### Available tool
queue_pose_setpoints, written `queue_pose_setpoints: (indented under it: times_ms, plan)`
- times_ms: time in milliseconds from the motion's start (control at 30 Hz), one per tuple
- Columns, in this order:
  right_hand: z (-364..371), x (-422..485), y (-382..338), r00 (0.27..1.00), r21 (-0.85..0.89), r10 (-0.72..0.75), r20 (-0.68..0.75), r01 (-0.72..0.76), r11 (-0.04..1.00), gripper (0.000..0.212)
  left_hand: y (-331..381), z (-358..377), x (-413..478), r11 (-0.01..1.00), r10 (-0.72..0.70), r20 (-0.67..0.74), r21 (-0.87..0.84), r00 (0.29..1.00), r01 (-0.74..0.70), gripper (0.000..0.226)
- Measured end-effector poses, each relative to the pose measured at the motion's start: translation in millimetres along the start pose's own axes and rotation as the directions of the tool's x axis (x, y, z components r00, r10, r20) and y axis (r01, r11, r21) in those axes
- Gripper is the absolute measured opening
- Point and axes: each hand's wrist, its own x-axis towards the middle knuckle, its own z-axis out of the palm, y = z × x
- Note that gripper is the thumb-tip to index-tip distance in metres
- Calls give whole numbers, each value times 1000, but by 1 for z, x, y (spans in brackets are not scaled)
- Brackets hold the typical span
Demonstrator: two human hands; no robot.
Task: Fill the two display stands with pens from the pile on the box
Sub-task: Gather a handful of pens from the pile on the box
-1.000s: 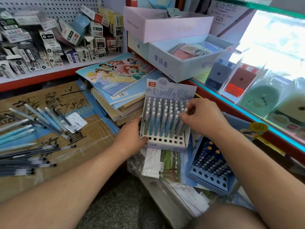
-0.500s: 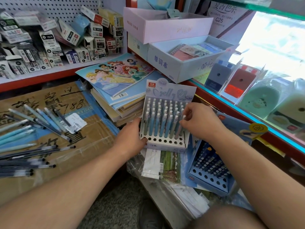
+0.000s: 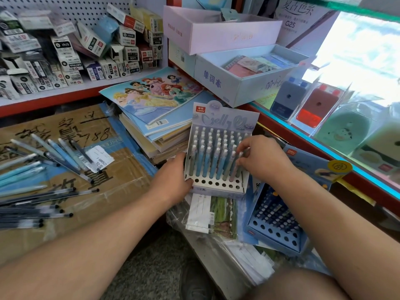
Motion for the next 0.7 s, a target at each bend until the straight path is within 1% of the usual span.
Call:
queue_pose_setpoints:
  times_ms: [200, 333, 467, 533, 600, 700]
  plan:
    - [-4, -6, -8, 1000, -91, -8, 21, 10, 996, 22, 3, -2, -2, 1000, -14, 22, -1, 1000, 14, 65]
    - [-11, -9, -19, 998, -150, -14, -64, 5, 989, 17, 7, -8, -6, 999, -8, 44, -34, 999, 9, 62]
    - [-12, -18, -38, 988, -177, -60, -142, 34, 984, 15, 14, -30, -17, 996, 8, -39, -88, 999, -11, 56]
    - [-7, -23, -51, 981, -105, -141, -132, 127, 986, 17, 12, -47, -21, 996, -20, -76, -92, 997, 12, 60]
    - [0, -29, -67, 963, -19, -260, -66, 259, 966, 21, 3, -68, -27, 996, -63, -95, -74, 993, 56, 62]
    - [18, -33, -98, 898, 12, -439, 28, 439, 898, 34, -21, -106, -43, 991, -135, -96, -2, 986, 135, 62]
